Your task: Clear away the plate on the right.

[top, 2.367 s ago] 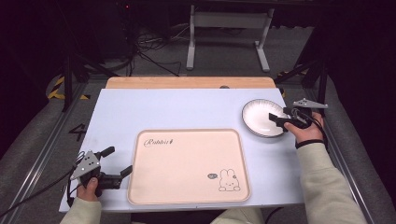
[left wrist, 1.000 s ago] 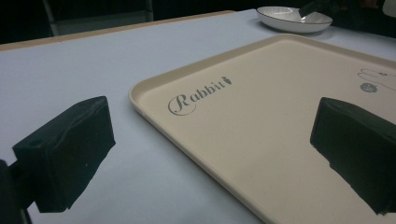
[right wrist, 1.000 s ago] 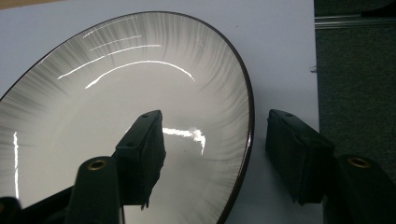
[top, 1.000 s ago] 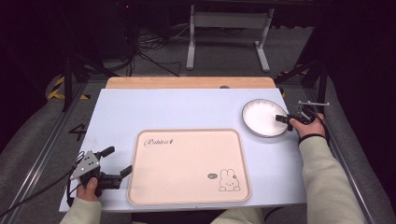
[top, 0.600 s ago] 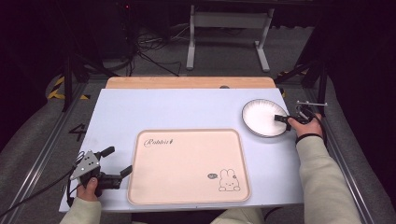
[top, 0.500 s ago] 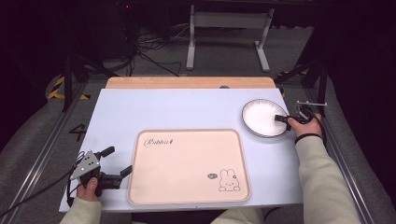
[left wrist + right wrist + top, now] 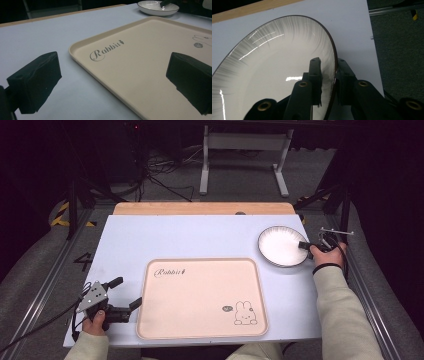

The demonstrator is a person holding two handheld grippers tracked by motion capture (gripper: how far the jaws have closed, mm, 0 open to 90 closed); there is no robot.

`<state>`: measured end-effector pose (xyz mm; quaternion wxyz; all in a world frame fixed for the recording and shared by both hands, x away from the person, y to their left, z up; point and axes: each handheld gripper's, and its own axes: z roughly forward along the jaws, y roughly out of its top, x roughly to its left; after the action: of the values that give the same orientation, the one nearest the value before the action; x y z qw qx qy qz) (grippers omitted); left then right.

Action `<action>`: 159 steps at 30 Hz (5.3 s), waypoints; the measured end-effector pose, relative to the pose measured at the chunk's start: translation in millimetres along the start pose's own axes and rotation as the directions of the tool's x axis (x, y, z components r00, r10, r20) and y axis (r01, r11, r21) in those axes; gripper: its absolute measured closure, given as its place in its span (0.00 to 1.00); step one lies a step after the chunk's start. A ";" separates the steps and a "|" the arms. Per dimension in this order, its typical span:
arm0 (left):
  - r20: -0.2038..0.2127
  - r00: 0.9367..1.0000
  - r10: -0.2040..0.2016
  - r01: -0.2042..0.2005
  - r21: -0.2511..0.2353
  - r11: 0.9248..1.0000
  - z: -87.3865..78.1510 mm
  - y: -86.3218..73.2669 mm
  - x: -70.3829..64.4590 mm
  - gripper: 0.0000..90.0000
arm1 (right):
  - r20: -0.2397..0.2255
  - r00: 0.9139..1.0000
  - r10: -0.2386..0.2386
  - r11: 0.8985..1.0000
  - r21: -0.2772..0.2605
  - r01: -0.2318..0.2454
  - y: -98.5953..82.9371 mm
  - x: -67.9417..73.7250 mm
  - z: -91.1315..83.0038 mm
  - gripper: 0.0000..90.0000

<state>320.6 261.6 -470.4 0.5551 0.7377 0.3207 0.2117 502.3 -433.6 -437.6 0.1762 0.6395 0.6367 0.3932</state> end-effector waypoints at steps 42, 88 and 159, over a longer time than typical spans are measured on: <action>-0.001 1.000 -0.008 0.008 -0.002 1.000 0.0 -0.1 -0.4 0.00 | -0.065 0.997 0.042 0.996 -0.080 -0.047 25.6 42.7 -53.8 0.93; -0.002 1.000 -0.002 0.002 0.000 1.000 0.1 0.0 -0.1 0.00 | -0.356 0.931 -0.082 0.995 0.020 0.095 3.6 152.9 -98.9 0.92; 0.005 1.000 -0.007 0.007 -0.004 1.000 -0.3 -0.2 -0.2 0.00 | -0.572 0.819 -0.035 0.966 0.192 0.176 -64.1 263.4 -13.4 0.91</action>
<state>320.3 261.6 -470.5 0.5579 0.7362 0.3213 0.2086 417.6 -178.2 -402.3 -0.0753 0.4746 0.7370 0.4754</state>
